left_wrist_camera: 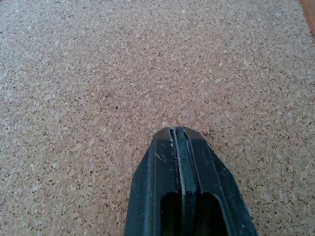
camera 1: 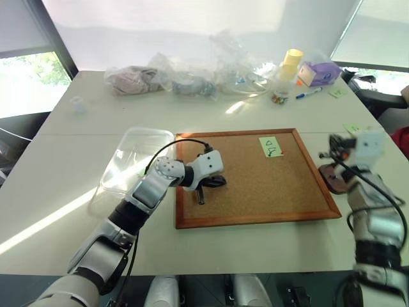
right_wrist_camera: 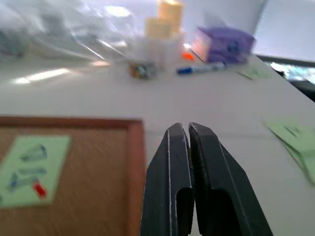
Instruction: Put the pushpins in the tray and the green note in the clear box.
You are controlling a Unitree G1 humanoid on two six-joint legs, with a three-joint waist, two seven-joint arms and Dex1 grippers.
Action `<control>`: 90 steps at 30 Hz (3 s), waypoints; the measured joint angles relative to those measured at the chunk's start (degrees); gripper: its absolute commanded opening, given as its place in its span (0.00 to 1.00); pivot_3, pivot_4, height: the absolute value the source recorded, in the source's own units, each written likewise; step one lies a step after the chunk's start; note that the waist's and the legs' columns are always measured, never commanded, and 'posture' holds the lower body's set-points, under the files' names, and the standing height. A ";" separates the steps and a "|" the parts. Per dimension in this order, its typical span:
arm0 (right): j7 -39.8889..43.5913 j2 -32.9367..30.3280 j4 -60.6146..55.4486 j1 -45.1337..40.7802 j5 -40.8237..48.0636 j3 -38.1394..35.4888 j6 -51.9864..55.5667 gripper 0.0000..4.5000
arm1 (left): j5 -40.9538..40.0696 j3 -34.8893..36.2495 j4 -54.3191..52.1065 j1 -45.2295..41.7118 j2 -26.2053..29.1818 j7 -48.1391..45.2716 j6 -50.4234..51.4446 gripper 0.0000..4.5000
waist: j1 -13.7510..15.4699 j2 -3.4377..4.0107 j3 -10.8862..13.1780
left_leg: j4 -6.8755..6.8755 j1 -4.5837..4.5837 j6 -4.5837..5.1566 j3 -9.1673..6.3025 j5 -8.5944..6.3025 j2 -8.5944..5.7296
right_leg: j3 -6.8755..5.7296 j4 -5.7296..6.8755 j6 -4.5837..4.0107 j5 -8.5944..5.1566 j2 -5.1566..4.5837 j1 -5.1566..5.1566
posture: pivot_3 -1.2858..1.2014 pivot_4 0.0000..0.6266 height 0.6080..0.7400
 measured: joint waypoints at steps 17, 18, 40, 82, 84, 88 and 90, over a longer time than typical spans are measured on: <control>-0.17 0.53 3.85 1.66 4.14 -2.85 4.06 0.01 | 0.97 -0.08 0.11 0.03 -0.15 -1.04 -1.39 0.00 | -0.02 0.11 -0.07 | 0.00 0.00 0.08 -0.01 -0.04 -0.03 | 0.05 -0.04 -0.08 -0.06 0.06 0.00 | 0.52 0.24 0.98; 0.09 0.51 4.75 1.46 4.11 -2.76 3.71 0.01 | 0.98 -0.08 0.11 0.03 -0.15 -1.05 -1.38 0.00 | -0.01 0.11 -0.07 | 0.00 0.00 0.07 -0.01 -0.04 -0.03 | 0.05 -0.04 -0.06 -0.05 0.06 0.00 | 0.52 0.24 0.98; 1.72 -0.08 3.99 0.66 2.93 -1.92 -2.62 1.00 | 1.04 0.02 -0.19 0.44 -0.08 -1.01 -1.14 0.00 | -0.05 0.14 -0.08 | 0.00 0.00 0.07 -0.01 -0.04 -0.03 | 0.05 -0.04 0.02 -0.01 0.06 0.00 | 0.52 0.24 0.98; 7.55 5.78 16.33 -11.84 -0.61 15.55 -7.43 0.02 | 1.13 -0.12 -1.40 0.73 -0.24 -1.01 0.22 0.00 | 0.11 0.17 -0.09 | 0.00 -0.02 0.08 0.02 -0.04 -0.04 | 0.02 -0.04 0.06 0.01 0.05 0.00 | 0.52 0.24 0.98; 7.17 6.22 15.90 -11.22 -0.59 15.29 -8.55 0.02 | 1.17 -0.27 -1.50 0.69 -0.21 -1.05 0.40 0.00 | 0.07 0.17 -0.09 | 0.00 -0.02 0.08 0.02 -0.04 -0.04 | 0.02 -0.04 0.06 0.01 0.05 0.00 | 0.52 0.24 0.98; 5.56 7.05 14.57 -9.77 -0.57 14.99 -10.90 0.02 | 1.33 -1.27 -2.06 0.39 0.21 -1.06 0.41 0.00 | 0.10 0.17 -0.09 | 0.00 -0.02 0.08 0.02 -0.04 -0.04 | 0.02 -0.04 0.06 0.01 0.05 0.00 | 0.52 0.24 0.98; 3.76 7.22 14.41 -9.45 -0.54 13.55 -12.08 0.02 | 1.37 -1.55 -2.31 0.38 0.46 -1.12 0.45 0.00 | 0.08 0.17 -0.09 | 0.00 -0.02 0.08 0.03 -0.04 -0.04 | 0.02 -0.04 0.06 0.01 0.05 0.00 | 0.52 0.24 0.98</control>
